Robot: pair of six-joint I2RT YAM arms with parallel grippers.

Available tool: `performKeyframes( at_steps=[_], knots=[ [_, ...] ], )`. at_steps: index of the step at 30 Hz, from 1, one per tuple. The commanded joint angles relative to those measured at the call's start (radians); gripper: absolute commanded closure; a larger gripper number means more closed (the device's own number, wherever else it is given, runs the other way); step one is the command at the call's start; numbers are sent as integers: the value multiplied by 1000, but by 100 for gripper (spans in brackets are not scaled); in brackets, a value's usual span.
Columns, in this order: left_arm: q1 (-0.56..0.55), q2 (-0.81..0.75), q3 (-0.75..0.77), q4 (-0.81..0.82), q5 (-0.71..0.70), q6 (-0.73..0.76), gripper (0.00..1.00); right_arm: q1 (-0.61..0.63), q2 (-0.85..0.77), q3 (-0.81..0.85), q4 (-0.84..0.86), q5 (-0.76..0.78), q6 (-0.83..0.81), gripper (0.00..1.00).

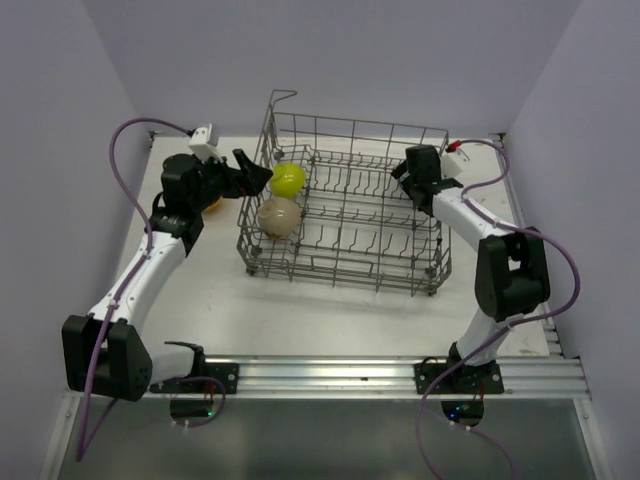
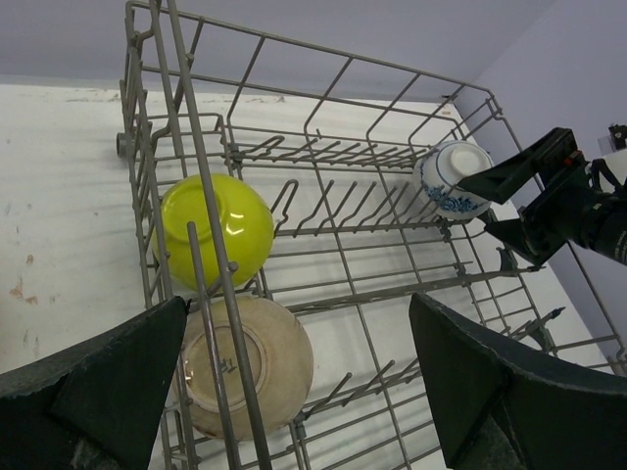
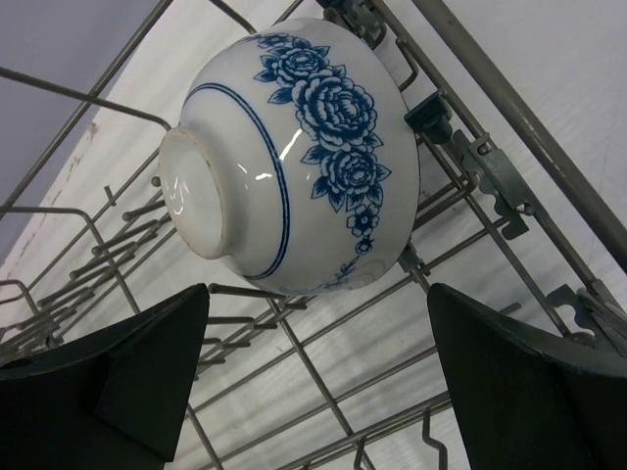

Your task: Unload the bowls from the dish rack

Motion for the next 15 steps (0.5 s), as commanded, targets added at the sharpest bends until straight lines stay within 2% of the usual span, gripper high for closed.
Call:
performKeyframes(
  at_steps=[1,5,6,10,15],
  knots=[
    [-9,-3,17,20,-8,24,0,-4,27,-6,58,102,63,1],
    [-9,3,17,20,-8,24,0,-2,39,-34,135,151,81,1],
    [-9,5,17,20,-6,24,0,-4,31,-69,215,155,74,1],
    [-9,9,20,16,-2,25,0,-4,11,-132,351,159,34,1],
    [-9,11,20,17,6,22,0,-5,22,-141,373,187,31,1]
  ],
)
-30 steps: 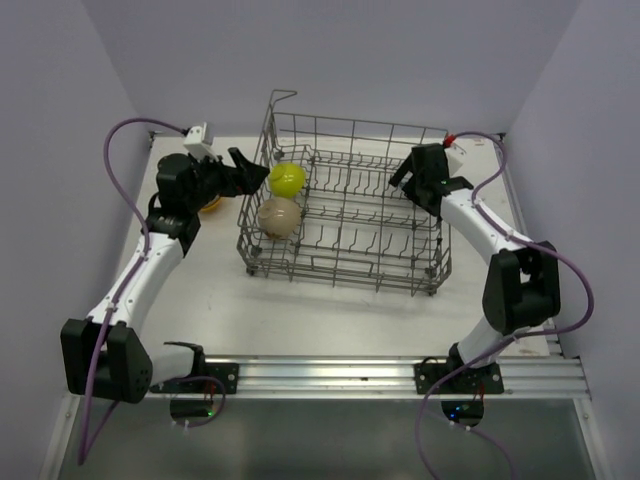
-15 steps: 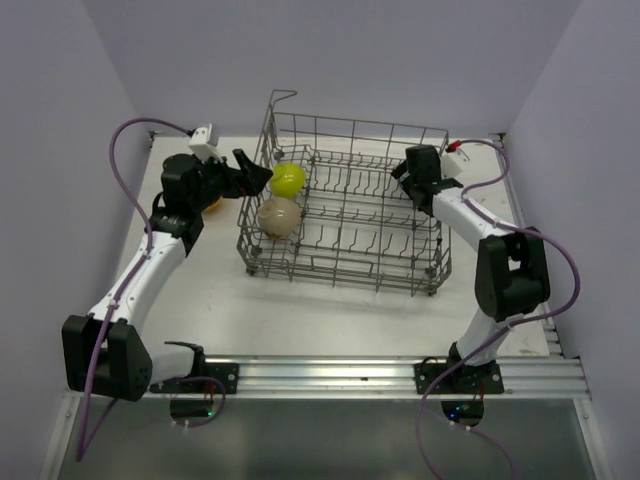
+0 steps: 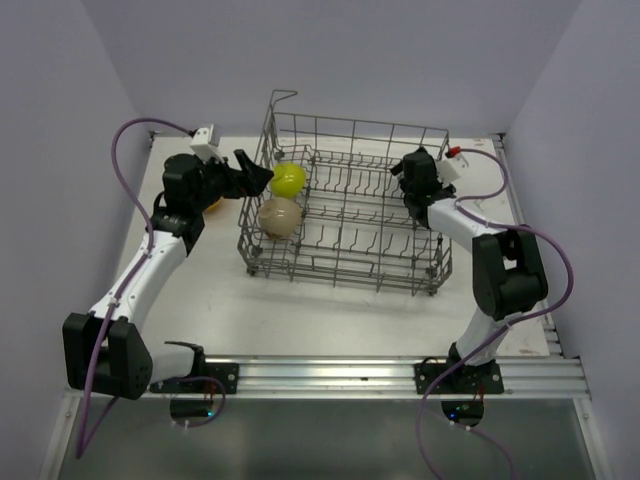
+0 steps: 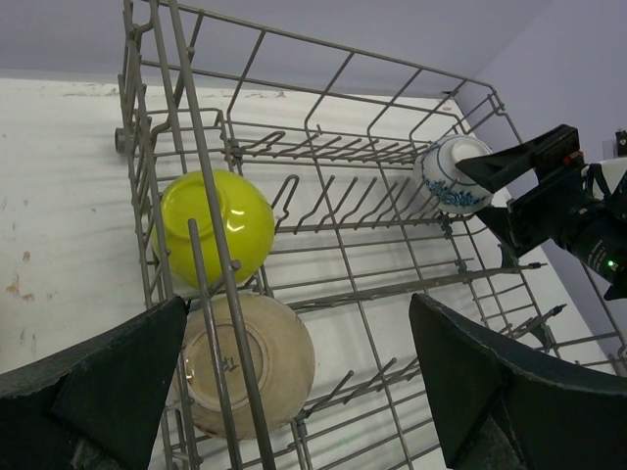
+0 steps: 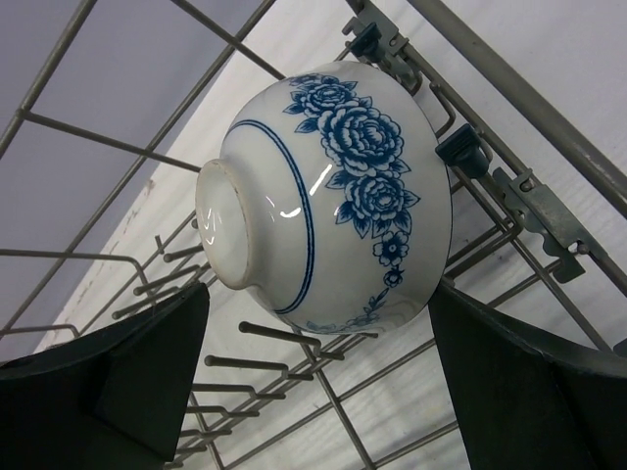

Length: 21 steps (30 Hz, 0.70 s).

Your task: Unload the bowls from the dish rack

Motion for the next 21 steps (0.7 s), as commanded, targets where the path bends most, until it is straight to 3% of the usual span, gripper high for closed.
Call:
performKeyframes(
  at_steps=[1,7,10,14,21],
  knots=[
    [-4,5,20,19,5,23,0,-26,-3,-22,61,93,16,1],
    [-4,19,21,18,10,22,0,-29,-7,-56,119,99,57,2],
    [-4,22,23,18,14,20,0,-35,-6,-56,133,73,46,9],
    [-3,18,35,-4,-1,37,0,-43,-12,-53,110,59,66,12],
    [-3,22,35,-5,-9,40,0,-61,-30,-55,133,-29,42,38]
  ],
)
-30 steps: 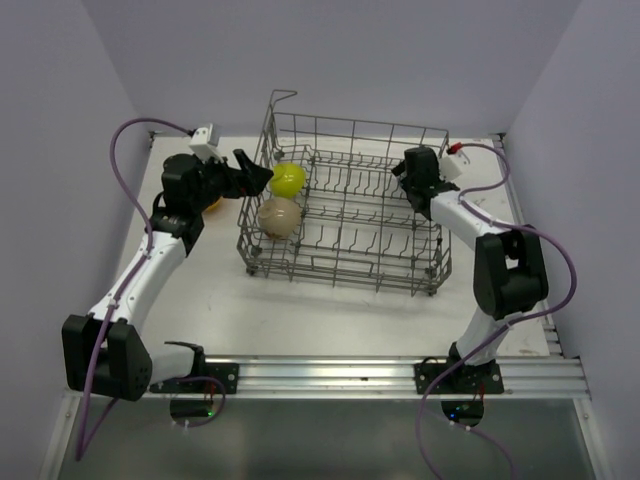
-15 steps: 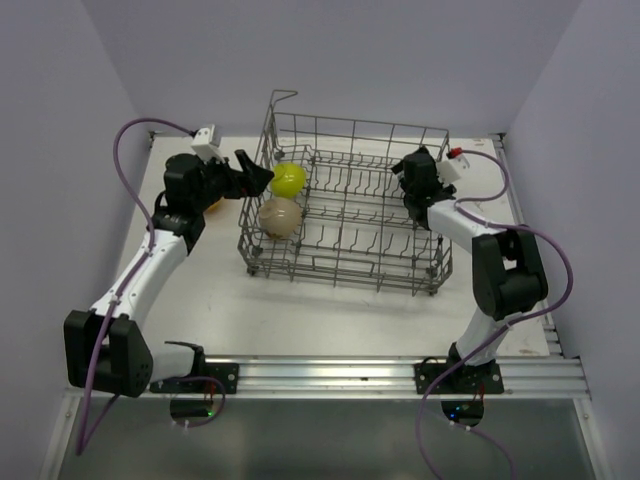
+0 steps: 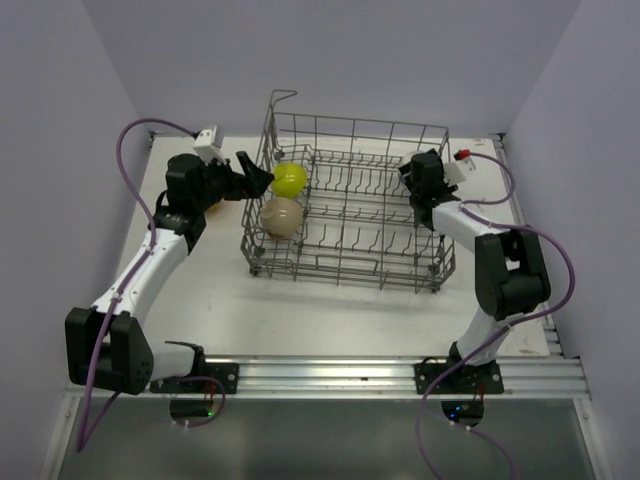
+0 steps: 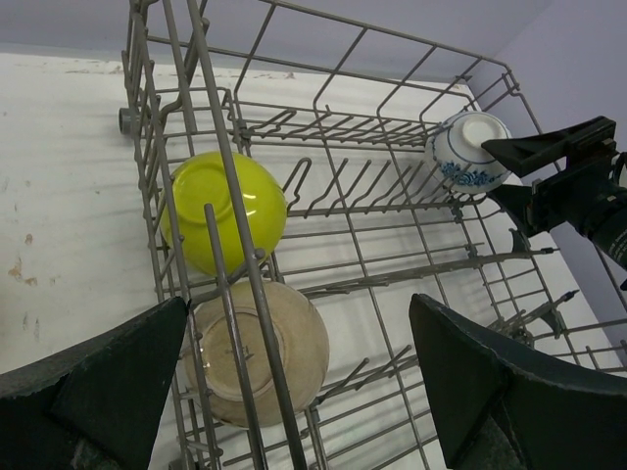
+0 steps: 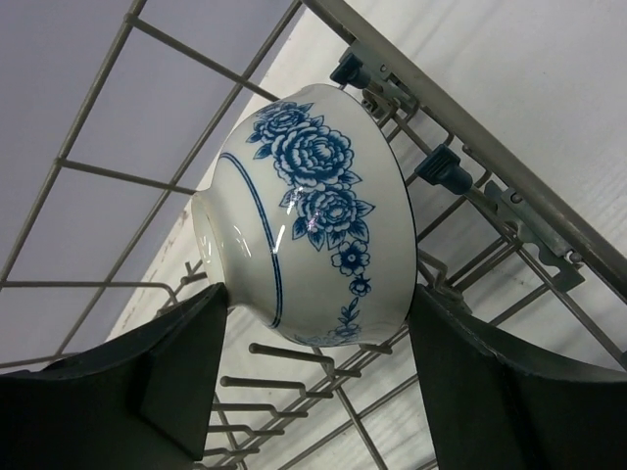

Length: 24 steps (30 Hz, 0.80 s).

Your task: Unload the bowls from the dish rack

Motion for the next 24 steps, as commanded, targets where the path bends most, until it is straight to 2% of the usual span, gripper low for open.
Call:
performKeyframes(
  at_steps=[1,2,13,24],
  knots=[
    [-3,-1,34,15,-5,30,0,-29,-28,-4,15,-24,-18,41],
    [-3,2,34,15,-5,30,0,-28,-32,4,12,-33,-34,48],
    [-3,13,31,15,-11,34,0,-29,-129,52,-22,-246,-171,72],
    [-4,23,33,13,-14,39,0,-29,-215,84,-39,-367,-278,81]
  ],
)
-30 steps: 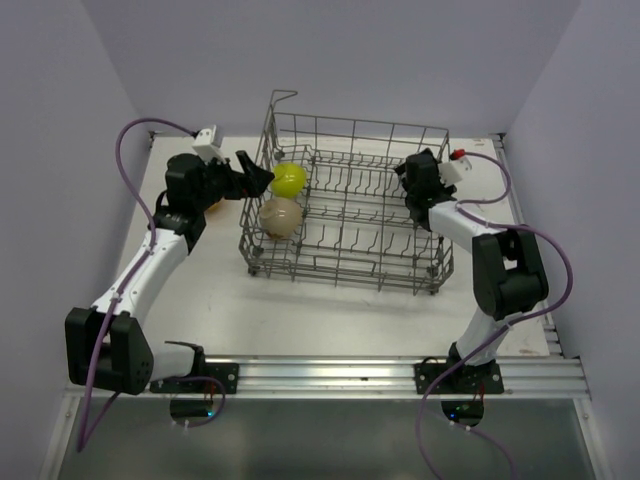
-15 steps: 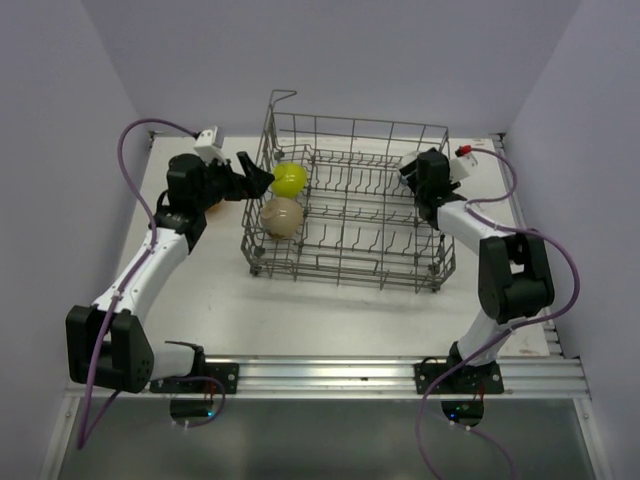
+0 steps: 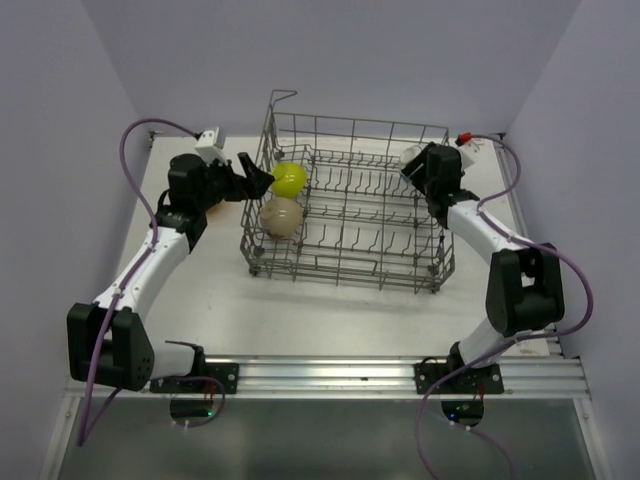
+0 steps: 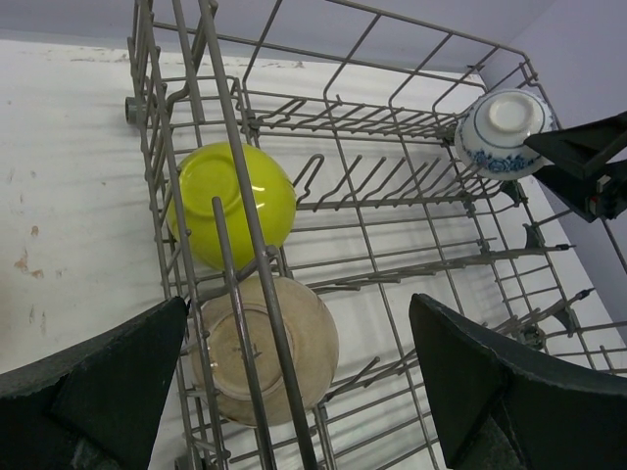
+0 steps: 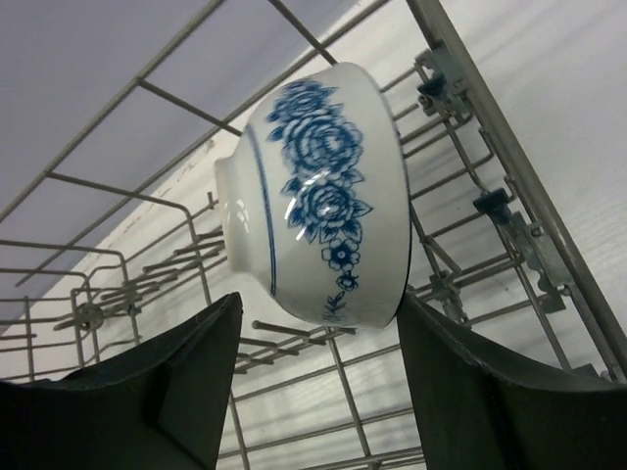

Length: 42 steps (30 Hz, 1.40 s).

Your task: Unload the bowls from the dish rack

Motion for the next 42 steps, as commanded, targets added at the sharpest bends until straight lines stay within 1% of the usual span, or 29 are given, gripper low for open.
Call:
performKeyframes(
  at_steps=[1,3,4,7,11,13,14,16,17,18,20,21,23,26,27,29,30,33,34,37,39,42],
  knots=[
    [-4,7,33,21,-10,24,0,20,-98,69,67,-123,-67,83],
    [-4,7,33,21,-10,24,0,22,-109,77,71,-181,-91,85],
    [-4,7,33,21,-10,24,0,20,-115,77,81,-210,-130,85],
    [-4,9,33,20,-10,25,0,22,-127,91,75,-310,-182,85],
    [-4,12,33,21,-10,24,0,20,-143,105,1,-385,-226,82],
    [-6,12,31,21,-6,22,0,20,-152,106,-24,-378,-247,79],
    [-6,14,33,21,-6,24,0,20,-166,105,-45,-368,-255,73],
    [-9,15,31,21,-4,22,0,20,-176,97,-56,-336,-258,67],
    [-10,15,33,21,-4,22,0,20,-179,99,-80,-284,-250,64],
    [-12,17,33,21,-4,24,0,22,-179,99,-91,-253,-227,59],
    [-15,17,33,21,-3,22,0,22,-175,103,-94,-192,-201,57],
    [-15,18,33,21,-3,22,0,20,-155,108,-91,-184,-189,54],
    [-16,21,33,20,-1,22,0,20,-120,152,-96,-173,-187,53],
    [-18,32,36,17,1,24,0,17,-17,272,-174,-152,-181,57],
    [-18,34,37,16,4,24,0,17,39,301,-192,-147,-166,57],
    [-18,37,40,12,2,24,0,17,90,379,-234,-146,-137,57],
    [-18,38,45,7,-2,27,0,17,141,417,-246,-149,-88,56],
    [-18,41,43,7,1,26,0,17,208,459,-246,-178,1,50],
    [-18,43,43,7,5,26,0,17,254,488,-251,-192,20,50],
    [-18,44,46,6,2,24,0,17,326,536,-272,-196,78,50],
    [-18,44,48,4,4,26,0,17,351,542,-268,-187,110,48],
    [-16,44,48,6,11,24,0,17,376,527,-211,-164,130,46]
  ],
)
